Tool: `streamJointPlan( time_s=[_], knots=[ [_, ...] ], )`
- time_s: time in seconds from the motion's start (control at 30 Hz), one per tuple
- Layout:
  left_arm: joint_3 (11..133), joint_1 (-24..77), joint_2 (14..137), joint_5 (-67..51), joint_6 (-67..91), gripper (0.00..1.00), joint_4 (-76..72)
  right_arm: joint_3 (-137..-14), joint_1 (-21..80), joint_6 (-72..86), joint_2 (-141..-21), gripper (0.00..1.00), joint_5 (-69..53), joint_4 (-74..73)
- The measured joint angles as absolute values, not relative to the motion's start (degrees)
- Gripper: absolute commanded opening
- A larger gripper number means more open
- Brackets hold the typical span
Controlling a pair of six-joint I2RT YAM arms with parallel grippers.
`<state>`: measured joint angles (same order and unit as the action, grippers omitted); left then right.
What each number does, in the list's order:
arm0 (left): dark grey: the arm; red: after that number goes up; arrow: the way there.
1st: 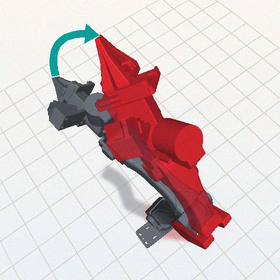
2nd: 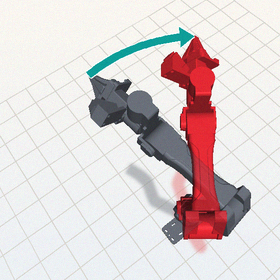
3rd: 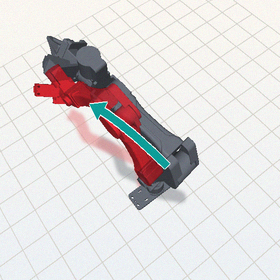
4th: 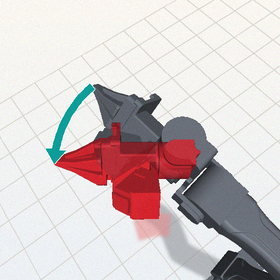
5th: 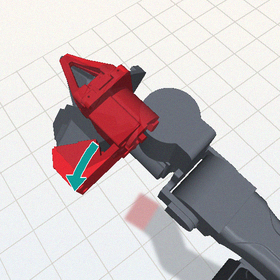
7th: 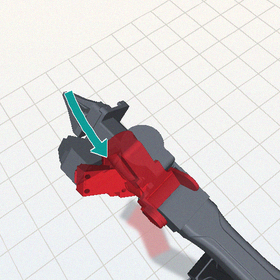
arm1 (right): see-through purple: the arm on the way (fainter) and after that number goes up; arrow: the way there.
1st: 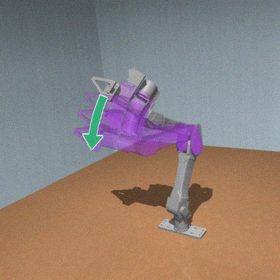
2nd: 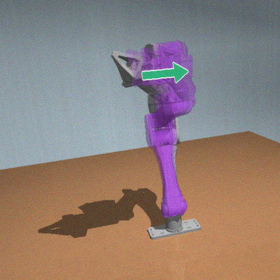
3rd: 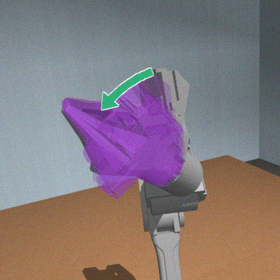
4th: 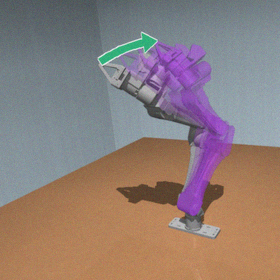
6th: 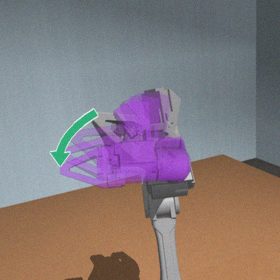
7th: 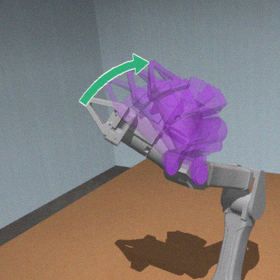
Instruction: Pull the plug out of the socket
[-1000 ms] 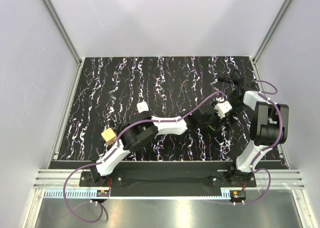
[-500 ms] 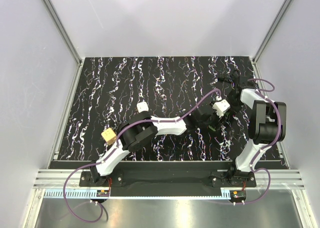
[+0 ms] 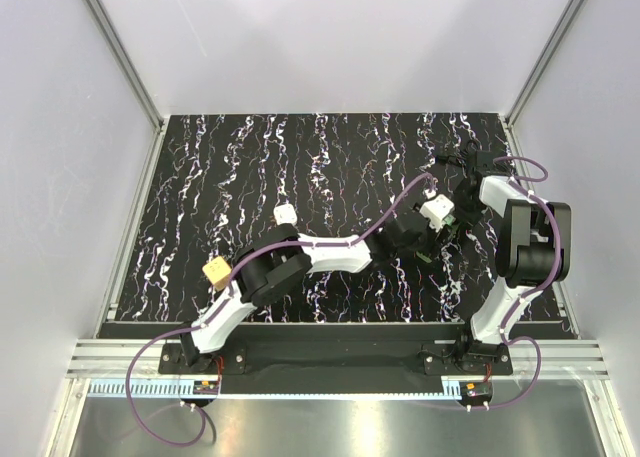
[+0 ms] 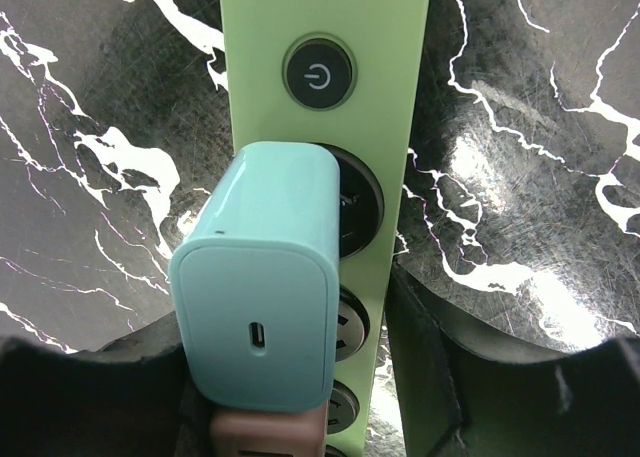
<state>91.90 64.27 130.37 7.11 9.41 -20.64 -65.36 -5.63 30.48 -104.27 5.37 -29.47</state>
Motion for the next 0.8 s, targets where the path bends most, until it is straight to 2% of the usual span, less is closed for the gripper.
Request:
streamJointPlan(
  time_s=[0.27,0.8],
  knots=[
    [90.1,63.9,129.3,7.7,12.3,0.00,-21.9,-65.5,-5.6,30.9,-104.3,0.00,5.3,-29.7],
    [84.7,66.8,126.7,12.8,1.4,0.00,-26.3,-65.8,-5.6,32.5,-104.4,0.00,2.9,-31.6]
  ],
)
